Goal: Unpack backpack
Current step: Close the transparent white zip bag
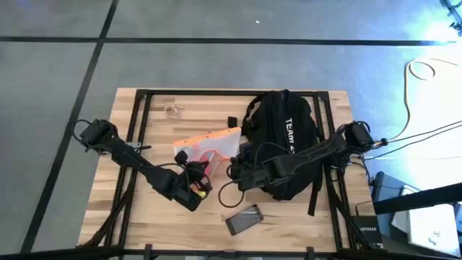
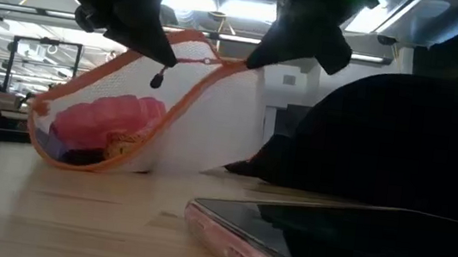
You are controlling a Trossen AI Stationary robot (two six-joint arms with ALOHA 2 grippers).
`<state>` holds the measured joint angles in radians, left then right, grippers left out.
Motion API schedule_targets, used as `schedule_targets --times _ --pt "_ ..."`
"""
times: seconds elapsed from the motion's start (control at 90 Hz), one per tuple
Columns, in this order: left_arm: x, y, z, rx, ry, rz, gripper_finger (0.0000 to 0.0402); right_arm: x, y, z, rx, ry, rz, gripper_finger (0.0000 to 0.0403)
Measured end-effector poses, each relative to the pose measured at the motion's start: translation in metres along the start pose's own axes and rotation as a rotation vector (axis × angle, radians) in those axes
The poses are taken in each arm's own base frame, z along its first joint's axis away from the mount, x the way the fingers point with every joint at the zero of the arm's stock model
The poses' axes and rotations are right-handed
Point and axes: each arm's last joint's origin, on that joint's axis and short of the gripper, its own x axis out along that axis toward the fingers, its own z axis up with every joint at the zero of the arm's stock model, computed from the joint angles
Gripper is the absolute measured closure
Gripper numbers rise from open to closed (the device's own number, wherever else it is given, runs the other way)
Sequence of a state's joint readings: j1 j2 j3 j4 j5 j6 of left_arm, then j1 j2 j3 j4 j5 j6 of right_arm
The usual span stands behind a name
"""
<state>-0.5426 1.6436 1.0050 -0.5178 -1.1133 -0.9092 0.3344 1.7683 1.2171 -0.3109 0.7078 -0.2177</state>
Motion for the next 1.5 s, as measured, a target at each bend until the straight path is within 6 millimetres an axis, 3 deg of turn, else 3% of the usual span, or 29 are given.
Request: schedule_targets --times 0.333,0.667,0.911,1.144,1.289,1.5 --pt "-0.004 0.002 -0.004 0.017 0.013 0.006 0.04 0.004 -0.01 -0.012 0.036 0.103 -0.003 0.04" --pt "-0.003 -0.001 -0.002 -0.043 0.011 -0.013 0.04 0.002 -0.012 -0.005 0.08 0.034 0.037 0.04" --pt "0.007 -0.017 0.018 0.021 0.002 -0.195 0.04 0.002 -0.012 0.003 0.08 -0.056 0.105 0.04" --pt "0.017 -0.007 0.016 0.133 0.024 -0.112 0.0396 -0.004 -0.006 0.006 0.064 -0.079 0.153 0.04" --pt "0.021 -0.004 0.013 0.131 0.092 -0.133 0.0346 -0.01 -0.004 0.009 0.055 -0.112 0.157 0.04" --pt "0.023 -0.005 0.013 0.125 0.127 -0.176 0.0207 -0.009 -0.005 0.009 0.055 -0.112 0.155 0.04"
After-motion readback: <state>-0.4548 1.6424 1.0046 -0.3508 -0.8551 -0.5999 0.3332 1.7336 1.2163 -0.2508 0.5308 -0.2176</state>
